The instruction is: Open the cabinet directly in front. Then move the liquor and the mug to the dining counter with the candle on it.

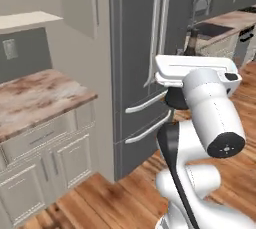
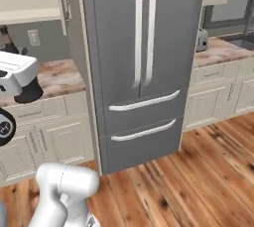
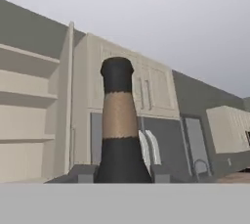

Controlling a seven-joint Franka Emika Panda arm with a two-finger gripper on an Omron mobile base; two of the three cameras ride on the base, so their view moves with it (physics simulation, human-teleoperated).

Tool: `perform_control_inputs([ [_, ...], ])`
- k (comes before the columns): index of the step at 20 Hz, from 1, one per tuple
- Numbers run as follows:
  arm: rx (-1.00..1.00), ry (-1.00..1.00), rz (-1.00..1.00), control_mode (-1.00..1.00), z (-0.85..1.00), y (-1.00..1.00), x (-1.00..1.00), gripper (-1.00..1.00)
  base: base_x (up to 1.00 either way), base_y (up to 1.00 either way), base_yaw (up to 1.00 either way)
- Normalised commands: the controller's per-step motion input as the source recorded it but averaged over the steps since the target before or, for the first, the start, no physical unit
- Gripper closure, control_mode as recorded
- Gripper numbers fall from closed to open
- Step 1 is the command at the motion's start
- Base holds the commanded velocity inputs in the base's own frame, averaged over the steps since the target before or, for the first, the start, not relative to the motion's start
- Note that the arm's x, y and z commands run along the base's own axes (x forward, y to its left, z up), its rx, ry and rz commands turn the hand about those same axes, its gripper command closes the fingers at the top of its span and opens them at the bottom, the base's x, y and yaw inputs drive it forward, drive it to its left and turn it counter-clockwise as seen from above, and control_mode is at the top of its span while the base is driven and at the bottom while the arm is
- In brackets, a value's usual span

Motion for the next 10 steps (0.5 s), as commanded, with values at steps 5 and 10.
perform_control_inputs([
  [5, 0.0, 0.0, 0.0, 1.0, 0.0, 0.0, 0.0, 1.0, -0.47, -0.01, -0.88],
  [10, 0.0, 0.0, 0.0, 1.0, 0.0, 0.0, 0.0, 1.0, -0.48, -0.59, -0.68],
])
